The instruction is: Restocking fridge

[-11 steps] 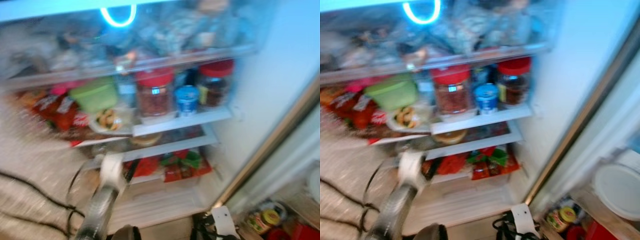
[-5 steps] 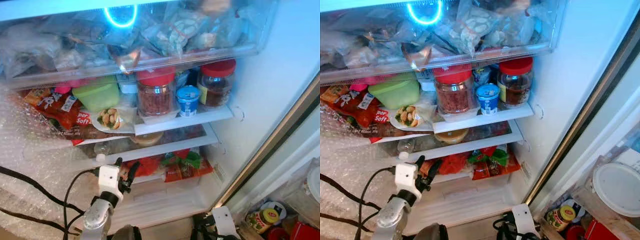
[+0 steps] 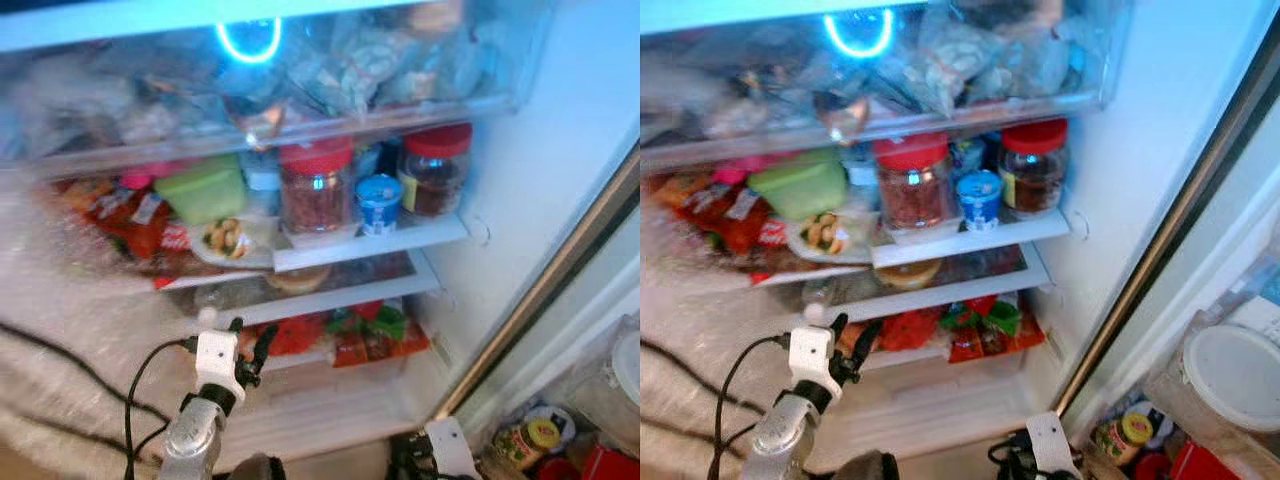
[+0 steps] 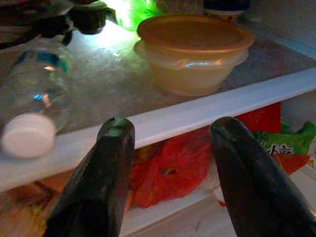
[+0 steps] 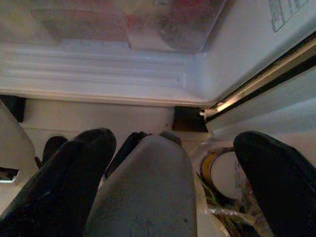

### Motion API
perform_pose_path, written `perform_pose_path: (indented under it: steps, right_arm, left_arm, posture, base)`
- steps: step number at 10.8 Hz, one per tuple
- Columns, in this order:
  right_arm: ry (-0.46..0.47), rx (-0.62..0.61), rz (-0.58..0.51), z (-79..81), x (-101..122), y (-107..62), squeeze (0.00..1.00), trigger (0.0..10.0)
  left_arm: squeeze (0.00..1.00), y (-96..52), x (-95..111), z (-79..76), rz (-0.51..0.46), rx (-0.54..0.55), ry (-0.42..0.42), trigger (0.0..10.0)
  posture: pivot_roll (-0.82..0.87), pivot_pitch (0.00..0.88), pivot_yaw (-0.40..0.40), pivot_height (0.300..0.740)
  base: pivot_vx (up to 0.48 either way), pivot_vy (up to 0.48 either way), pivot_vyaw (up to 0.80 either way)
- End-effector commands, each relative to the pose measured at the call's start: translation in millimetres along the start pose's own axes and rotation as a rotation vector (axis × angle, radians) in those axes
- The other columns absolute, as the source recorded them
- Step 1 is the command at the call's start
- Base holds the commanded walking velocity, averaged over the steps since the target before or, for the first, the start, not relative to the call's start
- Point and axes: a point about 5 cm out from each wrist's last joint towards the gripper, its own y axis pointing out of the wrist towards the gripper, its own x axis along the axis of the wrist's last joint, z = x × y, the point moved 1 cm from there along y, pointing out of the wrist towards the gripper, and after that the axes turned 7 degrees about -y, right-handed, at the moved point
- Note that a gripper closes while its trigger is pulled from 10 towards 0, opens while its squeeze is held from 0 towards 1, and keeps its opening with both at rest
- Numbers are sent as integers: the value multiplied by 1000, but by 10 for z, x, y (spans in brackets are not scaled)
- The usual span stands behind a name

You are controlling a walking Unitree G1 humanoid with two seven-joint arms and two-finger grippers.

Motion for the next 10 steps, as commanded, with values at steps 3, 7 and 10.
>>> perform_pose_path:
  steps: [3,7,10]
  right_arm:
    - [12,55,120,176,-299,-67,0,10000]
    - [13,56,112,165,-266,-55,0,10000]
    - [20,61,110,167,-268,-57,0,10000]
  left_arm:
    - [0,-72,-75,65,46,28,7,10000]
    - [0,-63,-59,105,47,65,-4,10000]
    - [0,-106,-85,152,61,87,-14,10000]
  posture:
    - [-137,0,70,647]
    - [-132,23,66,647]
    - [-131,35,65,647]
  base:
    - [-324,0,0]
    - [-326,0,0]
    - [-326,0,0]
